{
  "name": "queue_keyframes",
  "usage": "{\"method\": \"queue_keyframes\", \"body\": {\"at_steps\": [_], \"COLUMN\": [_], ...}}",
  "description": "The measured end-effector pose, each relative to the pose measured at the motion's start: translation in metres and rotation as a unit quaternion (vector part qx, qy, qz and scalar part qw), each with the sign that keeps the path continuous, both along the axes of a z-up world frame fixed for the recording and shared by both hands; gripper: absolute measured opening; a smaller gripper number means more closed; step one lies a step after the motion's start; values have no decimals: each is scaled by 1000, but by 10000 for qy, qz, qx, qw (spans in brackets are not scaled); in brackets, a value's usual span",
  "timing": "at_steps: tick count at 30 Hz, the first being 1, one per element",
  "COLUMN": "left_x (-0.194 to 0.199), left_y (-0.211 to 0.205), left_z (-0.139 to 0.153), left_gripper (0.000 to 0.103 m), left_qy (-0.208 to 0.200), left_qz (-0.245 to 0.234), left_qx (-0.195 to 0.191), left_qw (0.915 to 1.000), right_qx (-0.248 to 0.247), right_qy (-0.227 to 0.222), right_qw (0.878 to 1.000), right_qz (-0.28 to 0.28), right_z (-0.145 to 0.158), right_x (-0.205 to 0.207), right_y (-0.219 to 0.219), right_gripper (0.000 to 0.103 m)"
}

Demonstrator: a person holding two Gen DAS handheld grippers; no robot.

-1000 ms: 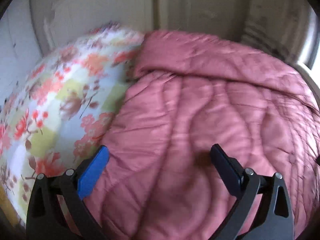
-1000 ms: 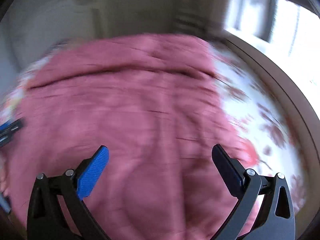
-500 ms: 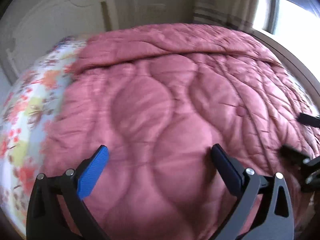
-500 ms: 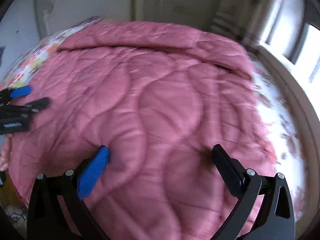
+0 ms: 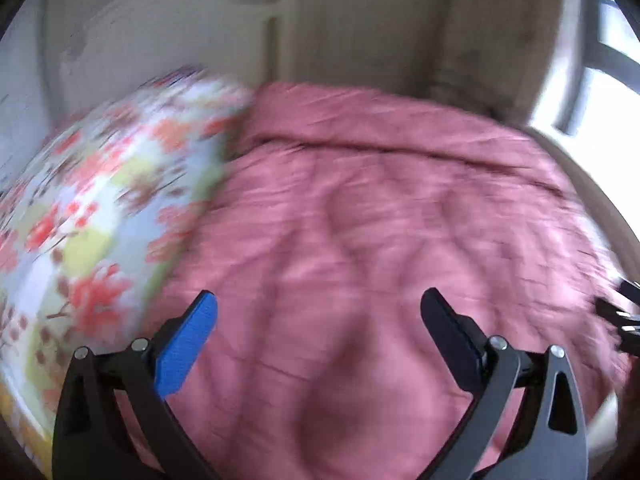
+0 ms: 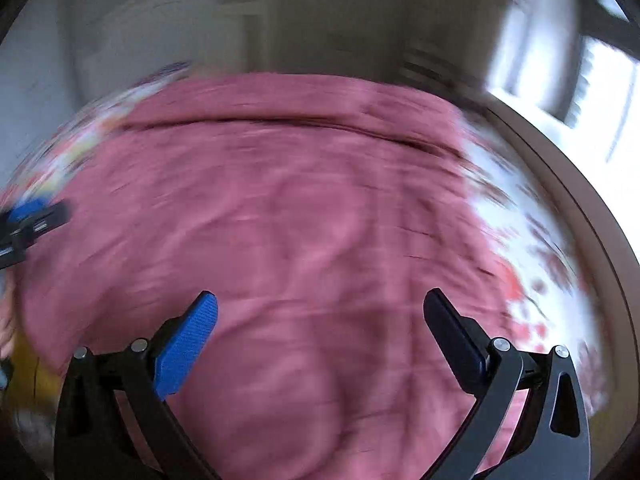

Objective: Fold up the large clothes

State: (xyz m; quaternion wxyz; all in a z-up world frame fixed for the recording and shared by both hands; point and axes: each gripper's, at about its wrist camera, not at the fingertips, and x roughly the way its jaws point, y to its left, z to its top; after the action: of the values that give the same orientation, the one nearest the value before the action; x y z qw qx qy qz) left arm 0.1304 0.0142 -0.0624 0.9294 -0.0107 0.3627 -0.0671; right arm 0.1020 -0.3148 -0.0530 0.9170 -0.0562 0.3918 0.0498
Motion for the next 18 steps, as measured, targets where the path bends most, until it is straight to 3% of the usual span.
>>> {"method": "queue_keyframes", "body": {"at_steps": [3, 6, 10, 13, 16, 18], "left_x": [-22, -21, -16, -22, -29, -32], "left_y": [-44, -73, -48, -26, 6, 35], "left_z": [0, -32, -40, -26, -22, -32], "left_gripper": [101, 101, 101, 101, 101, 101], "left_qy": [-202, 199, 314, 227, 145, 240], "left_qz": [-610, -878, -849, -483, -104, 362], "left_qx": [571, 1279, 662, 615, 509, 711], "left_qw": [9963, 9877, 9937, 9967, 9985, 9965], "right_qx": [-336, 182, -33, -64, -77, 508], "right_qy": [318, 300, 279, 107, 252, 272], "right_qw": [9975, 9986, 9991, 9999, 9980, 9955], "right_qz": [532, 392, 305, -15, -577, -749], "right_z": [-22, -31, -21, -11, -23, -32], "right_x": [-1, 1, -3, -15, -20, -27], "right_y": [34, 25, 16, -10, -46, -73], "right_gripper": [98, 99, 98, 98, 98, 99]}}
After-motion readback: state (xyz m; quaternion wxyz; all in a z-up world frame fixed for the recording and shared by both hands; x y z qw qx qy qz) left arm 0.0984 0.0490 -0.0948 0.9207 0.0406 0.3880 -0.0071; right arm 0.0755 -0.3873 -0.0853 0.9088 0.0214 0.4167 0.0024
